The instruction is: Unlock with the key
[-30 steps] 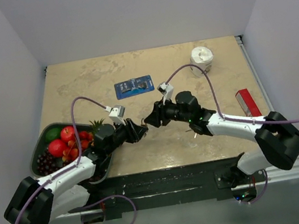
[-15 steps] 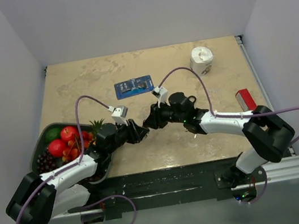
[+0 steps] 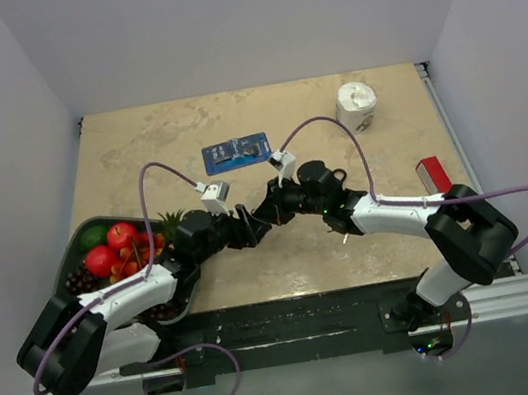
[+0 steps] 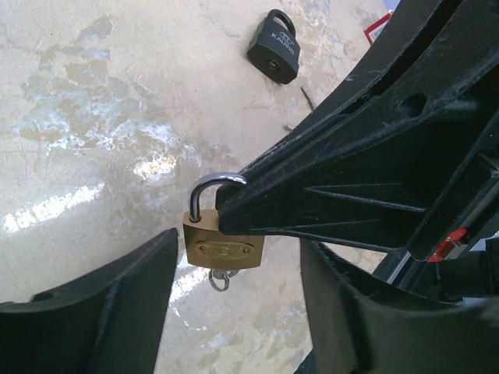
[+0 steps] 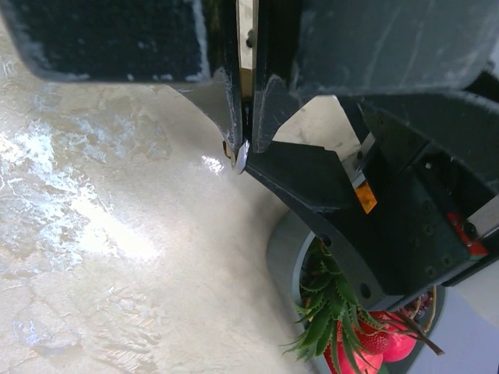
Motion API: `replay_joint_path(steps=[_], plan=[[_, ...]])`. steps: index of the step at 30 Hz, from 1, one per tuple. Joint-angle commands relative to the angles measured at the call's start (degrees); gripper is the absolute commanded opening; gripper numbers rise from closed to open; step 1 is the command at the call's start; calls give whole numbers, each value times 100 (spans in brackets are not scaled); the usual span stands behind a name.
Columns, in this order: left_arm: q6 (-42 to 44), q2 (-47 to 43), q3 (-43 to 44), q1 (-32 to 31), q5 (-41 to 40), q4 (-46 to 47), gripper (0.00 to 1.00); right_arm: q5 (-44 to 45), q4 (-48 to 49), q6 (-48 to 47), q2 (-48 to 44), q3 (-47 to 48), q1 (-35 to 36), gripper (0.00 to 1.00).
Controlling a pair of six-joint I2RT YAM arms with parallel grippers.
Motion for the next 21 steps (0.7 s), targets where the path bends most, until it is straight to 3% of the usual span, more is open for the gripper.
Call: replay_joint_path(steps=[1,5,9,19,21], plan=[[-249,1,236,9,-146,375,71,33,185,163,-74,92,17,0],[-293,-17,244,17,-208,340,84,7,237,225,-126,48,26,0],[-302,18,236,35,-234,340,85,-178,325,322,-153,-4,17,0],[-250,27,227,79,-147,437,78,-748,519,673,-118,-13,17,0],[-250,-17,192,88,-138,463,72,-784,475,674,-144,-5,0,0]])
